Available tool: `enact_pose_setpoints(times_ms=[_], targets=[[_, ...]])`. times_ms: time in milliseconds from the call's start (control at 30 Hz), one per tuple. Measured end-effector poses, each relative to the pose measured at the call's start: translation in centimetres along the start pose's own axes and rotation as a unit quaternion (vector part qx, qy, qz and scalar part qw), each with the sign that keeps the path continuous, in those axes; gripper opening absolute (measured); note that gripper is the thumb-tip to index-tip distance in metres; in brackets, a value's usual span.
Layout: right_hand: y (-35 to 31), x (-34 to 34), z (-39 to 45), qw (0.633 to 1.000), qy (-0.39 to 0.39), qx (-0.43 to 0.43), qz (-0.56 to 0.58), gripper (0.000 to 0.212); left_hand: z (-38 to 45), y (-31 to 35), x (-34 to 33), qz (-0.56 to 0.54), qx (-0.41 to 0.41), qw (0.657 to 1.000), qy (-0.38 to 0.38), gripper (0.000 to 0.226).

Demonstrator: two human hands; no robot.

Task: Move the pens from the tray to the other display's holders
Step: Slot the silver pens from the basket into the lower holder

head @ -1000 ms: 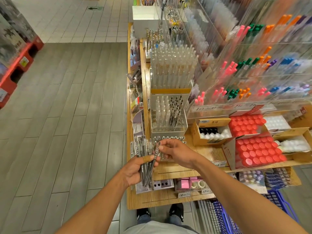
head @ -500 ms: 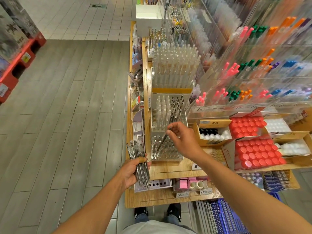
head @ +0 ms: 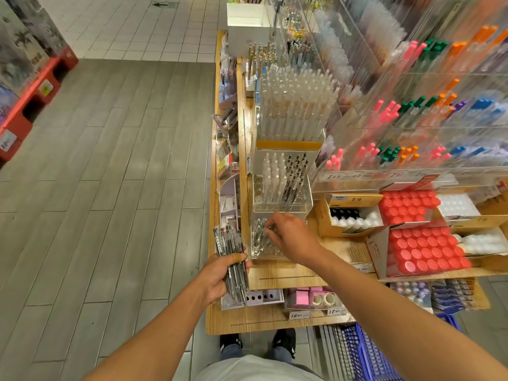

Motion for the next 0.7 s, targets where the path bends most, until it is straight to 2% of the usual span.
enact_pose_setpoints(times_ms=[200, 300, 400, 533, 633, 700], targets=[[0.2, -0.3, -0.1, 0.998, 0.033, 0.006, -0.06, 0.01, -0.1, 0.2, -0.1, 0.013, 0.002, 1.0, -0.008, 0.055], [-0.3, -0.7, 0.2, 0.998, 0.021, 0.007, -0.067, 0.005, -0.2, 0.3, -0.4, 0.024, -0.003, 1.0, -0.012, 0.06], [-0.7, -1.2, 0.0, 0.997, 0.017, 0.014, -0.08, 0.004, -0.4, 0.5, -0.6, 0.028, -0.008, 0.999, -0.013, 0.076], [0.0, -1.4, 0.0, 0.995, 0.002, -0.036, -0.093, 0.017, -0.6, 0.8, -0.7, 0.023, -0.018, 1.0, -0.008, 0.1], [-0.5, -1.1, 0.2, 0.997, -0.019, -0.035, -0.067, 0.019, -0.8, 0.8, -1.2, 0.04, -0.017, 0.999, -0.028, 0.087], [-0.6, -0.8, 0.2, 0.996, -0.032, -0.07, 0.04, 0.024, -0.9, 0.8, -1.6, 0.046, -0.021, 0.998, -0.044, 0.07]])
Point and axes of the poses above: each hand's wrist, its own z-axis towards the middle knuckle, its own x-axis out of the back of the hand, y = z × x, the point moved 7 cm from there along z, towards the middle knuckle, and after that the axes turned 4 degrees about x, right-handed, at the moved point
